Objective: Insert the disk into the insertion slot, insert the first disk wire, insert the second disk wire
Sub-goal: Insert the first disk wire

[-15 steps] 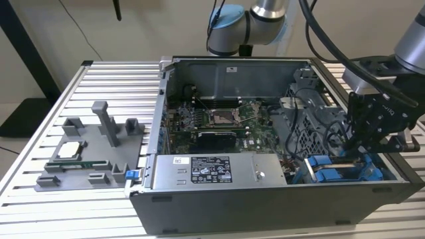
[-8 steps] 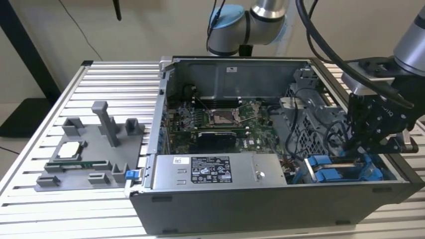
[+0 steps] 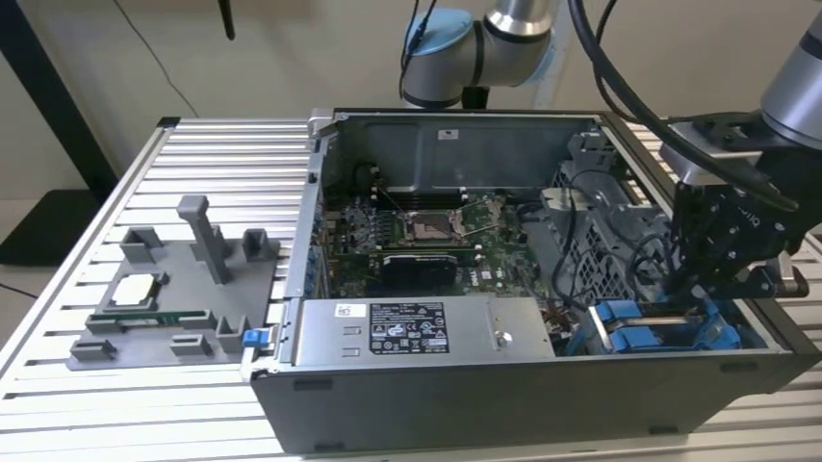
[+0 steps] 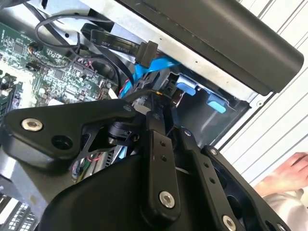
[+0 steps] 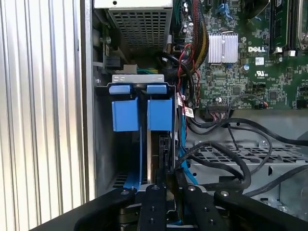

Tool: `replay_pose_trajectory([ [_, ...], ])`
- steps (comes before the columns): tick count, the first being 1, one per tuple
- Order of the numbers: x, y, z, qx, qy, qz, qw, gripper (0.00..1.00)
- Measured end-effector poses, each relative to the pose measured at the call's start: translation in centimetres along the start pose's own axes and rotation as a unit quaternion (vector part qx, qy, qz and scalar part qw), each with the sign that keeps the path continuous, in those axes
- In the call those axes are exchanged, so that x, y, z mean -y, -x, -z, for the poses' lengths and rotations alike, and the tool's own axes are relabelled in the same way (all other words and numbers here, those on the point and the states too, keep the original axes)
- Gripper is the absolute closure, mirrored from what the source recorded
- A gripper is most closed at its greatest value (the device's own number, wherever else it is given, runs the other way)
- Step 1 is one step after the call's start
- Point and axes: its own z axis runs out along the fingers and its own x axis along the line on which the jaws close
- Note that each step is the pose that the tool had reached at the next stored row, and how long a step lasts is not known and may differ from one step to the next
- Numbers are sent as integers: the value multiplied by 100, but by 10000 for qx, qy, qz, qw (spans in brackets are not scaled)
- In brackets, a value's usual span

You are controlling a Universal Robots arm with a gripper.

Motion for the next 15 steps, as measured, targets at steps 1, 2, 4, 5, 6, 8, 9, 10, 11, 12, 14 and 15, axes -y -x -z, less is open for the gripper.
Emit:
replay_pose_trajectory([
  [1, 0, 0, -15, -5, 0, -2, 10000, 100],
  [2, 0, 0, -28, -10, -1, -5, 10000, 100],
  [4, 0, 1, -58, -16, -1, -8, 10000, 100],
  [5, 0, 1, -63, -14, -1, -9, 10000, 100],
  [6, 0, 1, -67, -9, -1, -9, 10000, 100],
  [8, 0, 1, -51, 0, -1, -8, 10000, 0],
  [9, 0, 0, -24, -2, -1, -8, 10000, 0],
  [10, -1, 0, 12, -7, 0, -8, 10000, 0],
  [11, -1, 0, 46, -11, -1, -9, 10000, 0],
  [12, -2, -1, 77, -10, -1, -9, 10000, 0],
  [14, -3, 0, 129, -12, -1, -9, 10000, 0],
  [15, -3, -1, 145, -11, -1, -9, 10000, 0],
])
